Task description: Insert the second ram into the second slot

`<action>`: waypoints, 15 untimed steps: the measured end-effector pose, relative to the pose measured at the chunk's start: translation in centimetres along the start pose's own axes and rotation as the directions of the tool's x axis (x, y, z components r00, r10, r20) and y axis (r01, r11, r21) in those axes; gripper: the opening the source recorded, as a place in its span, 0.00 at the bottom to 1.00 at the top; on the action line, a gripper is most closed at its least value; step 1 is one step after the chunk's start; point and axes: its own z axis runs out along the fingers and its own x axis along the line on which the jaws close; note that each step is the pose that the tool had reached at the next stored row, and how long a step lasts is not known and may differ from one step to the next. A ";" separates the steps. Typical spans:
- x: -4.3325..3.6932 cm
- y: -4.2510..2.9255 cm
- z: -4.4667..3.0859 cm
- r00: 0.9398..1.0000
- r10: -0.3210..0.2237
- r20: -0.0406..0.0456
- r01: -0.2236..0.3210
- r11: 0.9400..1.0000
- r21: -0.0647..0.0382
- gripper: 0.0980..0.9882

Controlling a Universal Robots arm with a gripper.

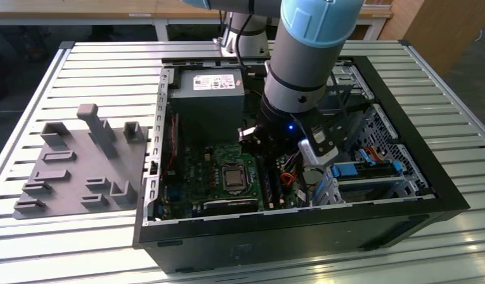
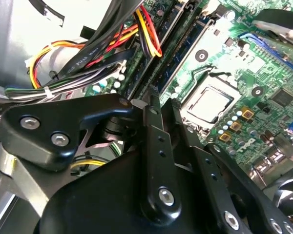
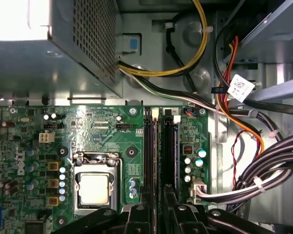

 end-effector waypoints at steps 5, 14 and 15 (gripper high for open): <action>0.00 0.00 -0.02 1.000 0.000 0.000 0.000 1.000 0.000 0.01; -0.05 -0.03 0.62 1.000 0.000 0.000 0.000 1.000 0.000 0.01; -0.06 -0.03 0.71 1.000 0.000 0.001 0.000 1.000 0.000 0.01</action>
